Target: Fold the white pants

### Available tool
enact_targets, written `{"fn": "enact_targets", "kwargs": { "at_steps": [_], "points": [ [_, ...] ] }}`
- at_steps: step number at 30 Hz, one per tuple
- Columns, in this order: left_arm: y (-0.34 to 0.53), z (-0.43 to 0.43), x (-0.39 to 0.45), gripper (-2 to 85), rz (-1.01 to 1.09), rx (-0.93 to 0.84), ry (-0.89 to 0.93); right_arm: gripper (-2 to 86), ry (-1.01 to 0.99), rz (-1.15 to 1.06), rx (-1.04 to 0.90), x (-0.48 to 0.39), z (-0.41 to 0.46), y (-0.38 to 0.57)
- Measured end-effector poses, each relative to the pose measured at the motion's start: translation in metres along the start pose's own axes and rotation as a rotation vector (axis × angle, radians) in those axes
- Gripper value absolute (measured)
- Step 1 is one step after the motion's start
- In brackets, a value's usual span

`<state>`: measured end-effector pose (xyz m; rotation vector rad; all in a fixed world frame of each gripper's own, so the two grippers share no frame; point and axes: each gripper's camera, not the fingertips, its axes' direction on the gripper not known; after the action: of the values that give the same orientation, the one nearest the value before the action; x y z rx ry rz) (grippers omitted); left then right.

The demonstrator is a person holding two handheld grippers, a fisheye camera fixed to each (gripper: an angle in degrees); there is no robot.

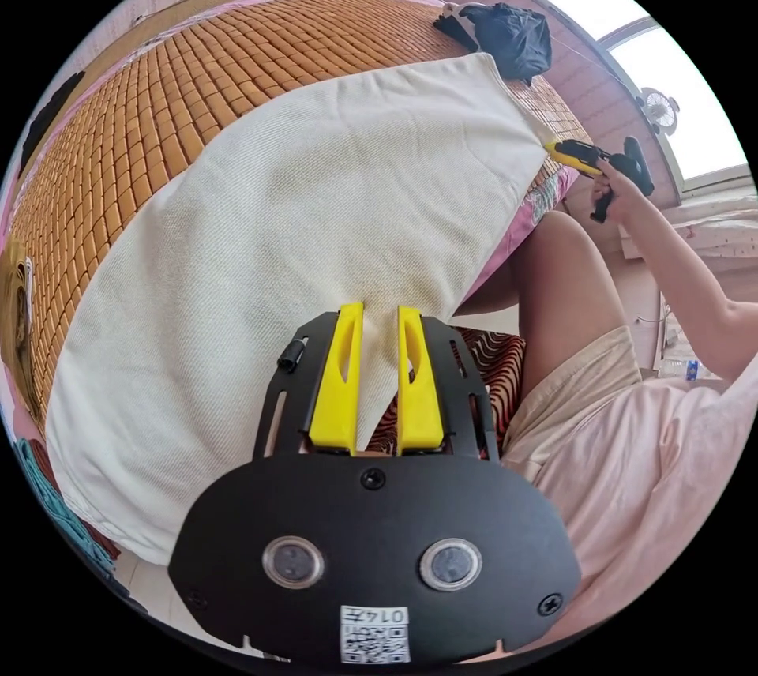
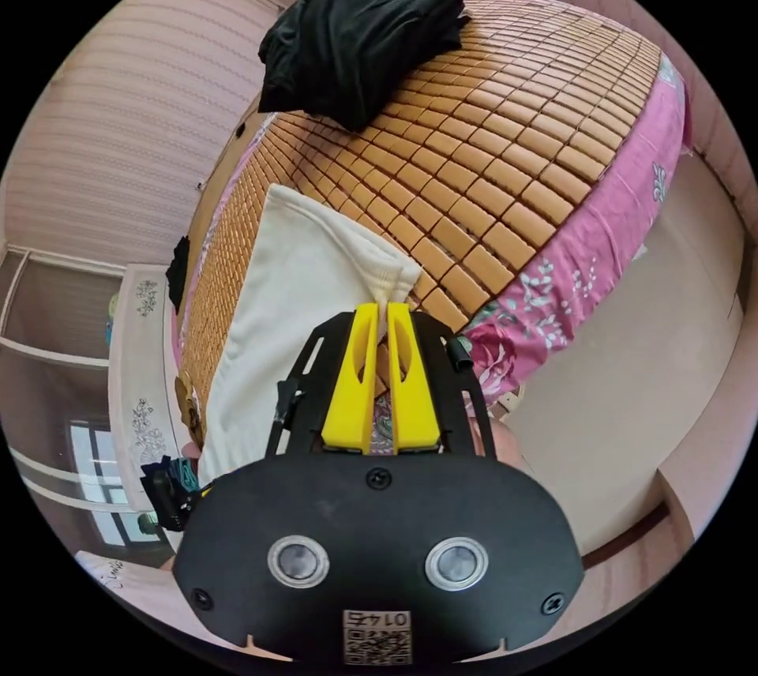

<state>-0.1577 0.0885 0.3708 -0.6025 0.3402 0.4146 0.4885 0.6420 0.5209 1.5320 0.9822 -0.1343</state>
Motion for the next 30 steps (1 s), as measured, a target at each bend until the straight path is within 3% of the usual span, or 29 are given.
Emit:
{"fn": "enact_targets", "kwargs": {
  "at_steps": [4, 7, 11, 15, 19, 22, 24, 28, 30],
  "points": [
    [0.007, -0.007, 0.003, 7.5, 0.027, 0.021, -0.002, 8.3, 0.158, -0.051, 0.107, -0.007, -0.013, 0.011],
    [0.017, -0.007, 0.006, 7.6, 0.045, 0.014, -0.017, 12.1, 0.048, -0.012, 0.026, 0.002, 0.014, 0.001],
    [0.033, 0.005, 0.006, 7.6, 0.039, -0.013, -0.059, 6.4, -0.072, 0.029, -0.035, -0.008, 0.040, -0.008],
    [0.037, 0.003, -0.001, 7.2, 0.007, -0.012, -0.037, 3.9, -0.324, -0.056, 0.031, -0.047, 0.010, -0.021],
    [0.044, -0.006, 0.002, 7.5, 0.047, 0.034, 0.017, 3.6, -0.397, -0.117, 0.141, -0.052, -0.044, -0.012],
    [0.051, -0.013, 0.002, 7.6, 0.035, 0.100, 0.100, 4.6, -0.253, 0.009, 0.139, -0.009, -0.044, 0.002],
    [0.065, -0.019, -0.008, 7.6, -0.021, 0.131, 0.164, 6.5, -0.093, 0.102, 0.031, 0.007, -0.024, 0.009],
    [0.107, -0.047, -0.044, 7.7, -0.171, 0.213, 0.161, 7.3, 0.072, -0.004, 0.033, -0.036, -0.022, 0.021],
    [0.148, -0.074, -0.079, 7.9, -0.325, 0.262, 0.039, 6.2, 0.229, -0.161, 0.106, -0.097, -0.022, 0.030]
  ]
}}
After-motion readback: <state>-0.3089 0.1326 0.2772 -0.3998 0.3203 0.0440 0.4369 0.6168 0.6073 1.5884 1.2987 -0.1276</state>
